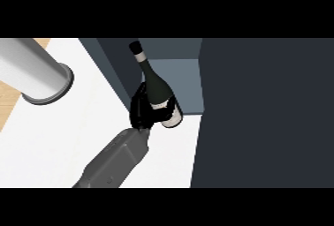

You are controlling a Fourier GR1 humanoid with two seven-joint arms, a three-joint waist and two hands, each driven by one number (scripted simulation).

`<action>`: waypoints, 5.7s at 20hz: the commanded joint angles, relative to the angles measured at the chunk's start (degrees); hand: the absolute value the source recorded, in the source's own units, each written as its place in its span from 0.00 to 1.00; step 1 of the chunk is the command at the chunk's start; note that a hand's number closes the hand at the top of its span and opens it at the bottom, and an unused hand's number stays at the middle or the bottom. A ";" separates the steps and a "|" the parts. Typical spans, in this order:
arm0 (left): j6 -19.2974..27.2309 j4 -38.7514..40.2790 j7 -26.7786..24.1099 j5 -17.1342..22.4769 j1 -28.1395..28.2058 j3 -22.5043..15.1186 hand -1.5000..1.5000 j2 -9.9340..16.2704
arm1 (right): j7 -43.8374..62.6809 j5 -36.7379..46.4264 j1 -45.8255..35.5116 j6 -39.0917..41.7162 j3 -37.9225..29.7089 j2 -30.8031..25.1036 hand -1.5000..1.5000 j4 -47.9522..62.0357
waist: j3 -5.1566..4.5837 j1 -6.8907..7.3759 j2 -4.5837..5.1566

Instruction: Pick up the wine, place it into the cabinet and close the cabinet

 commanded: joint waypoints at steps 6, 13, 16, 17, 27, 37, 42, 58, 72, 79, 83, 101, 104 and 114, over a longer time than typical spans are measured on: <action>-4.60 13.51 0.99 2.83 -12.15 4.48 1.00 0.00 | -0.87 -0.88 1.89 1.94 0.38 -0.83 0.00 -1.27 | 0.00 -0.66 0.23; -6.39 20.41 4.51 2.19 -19.29 7.99 1.00 1.78 | -1.87 0.26 3.13 1.16 1.33 0.46 0.00 -0.56 | 0.01 -0.69 0.32; 0.50 19.86 5.30 4.78 -22.14 5.17 1.00 0.01 | -2.73 -0.90 -0.54 1.41 -0.61 -0.28 0.00 2.39 | 0.00 -2.00 0.62; -2.38 23.08 6.75 3.79 -23.38 6.42 1.00 0.01 | -4.05 1.29 1.42 1.77 1.90 0.72 0.00 1.97 | 0.00 -1.78 0.65; -1.67 24.58 2.59 6.38 -22.76 5.09 1.00 0.00 | -6.00 -1.31 0.17 3.67 0.74 0.02 0.00 3.56 | -0.01 -4.46 1.37; -0.42 21.66 4.97 9.98 -19.64 -0.22 1.00 0.00 | -4.27 -1.03 -0.41 2.42 2.79 1.12 0.00 2.94 | -0.03 -6.16 1.43; 0.28 19.44 3.12 11.76 -17.74 -3.86 1.00 0.00 | -4.31 0.84 -2.92 1.48 4.53 2.14 0.00 4.30 | -0.11 -6.89 1.64; 6.43 15.71 -3.65 24.17 -18.99 -6.61 0.00 0.00 | -5.81 -1.36 -3.27 3.21 2.56 1.07 0.00 7.17 | -0.02 -7.45 1.94; 11.59 19.39 -1.87 21.80 -24.33 -15.54 0.00 0.00 | -7.69 -0.79 -0.64 3.75 2.76 1.27 0.00 5.86 | 0.04 -5.96 1.39; 11.37 15.87 -7.51 23.28 -21.75 -17.44 0.00 0.00 | -7.19 0.50 -0.84 3.19 3.77 1.66 0.00 7.02 | 0.00 -5.37 1.40; 9.58 17.10 -7.82 24.32 -23.52 -16.48 0.00 0.00 | -5.00 -0.75 0.27 3.18 3.60 0.75 0.00 2.59 | -0.01 -4.58 1.10; 10.82 6.91 -10.15 25.88 -19.58 -23.23 0.00 0.00 | -3.32 2.61 0.80 0.72 4.29 1.35 0.00 2.35 | 0.02 -1.29 0.26; 12.02 1.99 -14.27 24.40 -13.39 -24.87 0.00 0.00 | 0.06 -2.36 -2.18 0.84 -0.22 -0.88 0.00 2.03 | 0.03 -0.65 0.10; 12.30 -5.12 -12.04 12.27 -7.91 -19.96 0.00 1.42 | 0.02 -0.96 0.29 0.16 1.01 -0.31 0.00 -0.07 | 0.04 0.81 -0.23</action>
